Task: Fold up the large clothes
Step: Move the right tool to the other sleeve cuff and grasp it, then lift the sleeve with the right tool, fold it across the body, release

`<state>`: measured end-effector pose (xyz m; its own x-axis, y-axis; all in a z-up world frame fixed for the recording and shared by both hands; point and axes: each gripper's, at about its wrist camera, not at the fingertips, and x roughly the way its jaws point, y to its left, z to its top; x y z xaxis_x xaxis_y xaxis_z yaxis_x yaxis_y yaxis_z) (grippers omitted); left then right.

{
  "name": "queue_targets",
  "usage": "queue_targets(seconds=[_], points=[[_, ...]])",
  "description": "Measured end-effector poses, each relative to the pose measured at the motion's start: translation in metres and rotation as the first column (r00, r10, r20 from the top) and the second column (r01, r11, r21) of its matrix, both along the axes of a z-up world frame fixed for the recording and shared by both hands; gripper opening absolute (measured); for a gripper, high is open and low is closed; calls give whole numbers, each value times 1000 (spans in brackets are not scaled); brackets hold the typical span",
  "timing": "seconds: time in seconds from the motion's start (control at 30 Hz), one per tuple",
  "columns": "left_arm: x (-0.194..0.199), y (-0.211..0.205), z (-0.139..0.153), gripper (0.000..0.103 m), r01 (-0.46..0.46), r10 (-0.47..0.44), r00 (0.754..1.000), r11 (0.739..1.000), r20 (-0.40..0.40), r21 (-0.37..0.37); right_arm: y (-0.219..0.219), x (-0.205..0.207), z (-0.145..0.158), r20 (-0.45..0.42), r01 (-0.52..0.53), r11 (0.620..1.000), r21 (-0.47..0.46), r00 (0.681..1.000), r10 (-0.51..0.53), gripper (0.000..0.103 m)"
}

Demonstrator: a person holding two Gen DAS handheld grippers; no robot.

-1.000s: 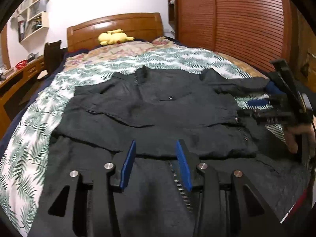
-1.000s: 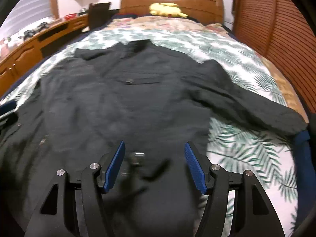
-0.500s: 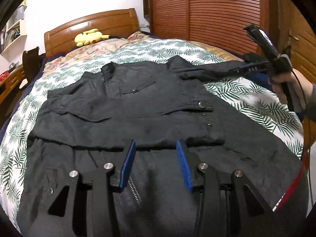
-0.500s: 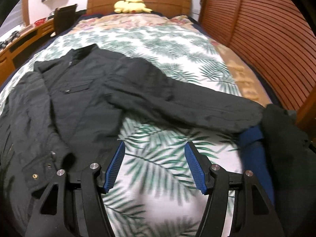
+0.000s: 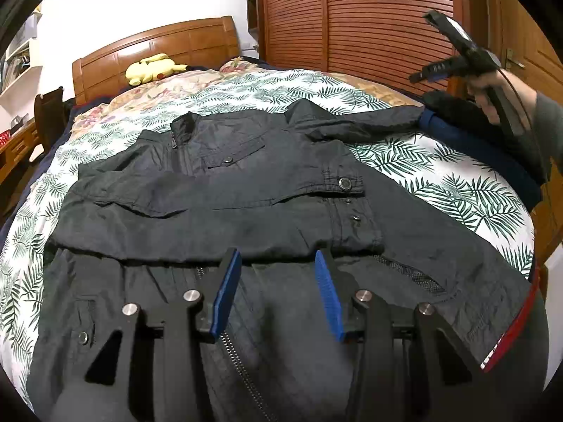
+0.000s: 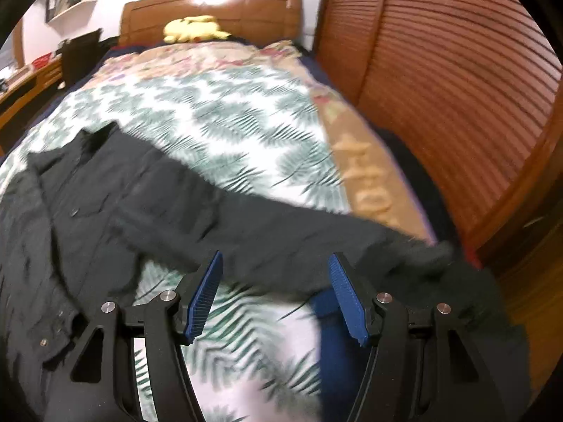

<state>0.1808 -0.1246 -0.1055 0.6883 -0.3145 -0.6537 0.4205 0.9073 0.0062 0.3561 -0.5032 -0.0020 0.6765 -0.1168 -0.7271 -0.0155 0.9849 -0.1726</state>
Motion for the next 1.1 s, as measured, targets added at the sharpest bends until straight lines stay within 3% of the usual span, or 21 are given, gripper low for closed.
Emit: queue_targets(seconds=[0.23, 0.5, 0.67, 0.8, 0.87, 0.97, 1.1], points=[[9, 1, 1, 44, -1, 1, 1000, 1000, -7, -12, -72, 41, 19, -13, 149, 988, -32, 989, -149, 64], [21, 0, -7, 45, -10, 10, 999, 1000, -39, -9, -147, 62, -4, -117, 323, 946, 23, 941, -319, 64], [22, -1, -9, 45, -3, 3, 999, 1000, -48, -8, -167, 59, -16, -181, 375, 926, 45, 914, -362, 64], [21, -1, -7, 45, 1, -1, 999, 1000, -47, -11, -167, 56, -26, -237, 364, 929, 68, 910, -340, 64], [20, -2, -6, 46, 5, -5, 999, 1000, -43, -12, -155, 57, -34, -273, 302, 950, 83, 923, -270, 44], [19, -2, -6, 46, 4, -4, 999, 1000, -34, -3, -128, 59, -33, -244, 241, 970, 3, 941, -233, 9], [17, 0, -8, 46, -4, 4, 999, 1000, -38, 3, -93, 59, -11, -154, 182, 981, -60, 970, -189, 7]])
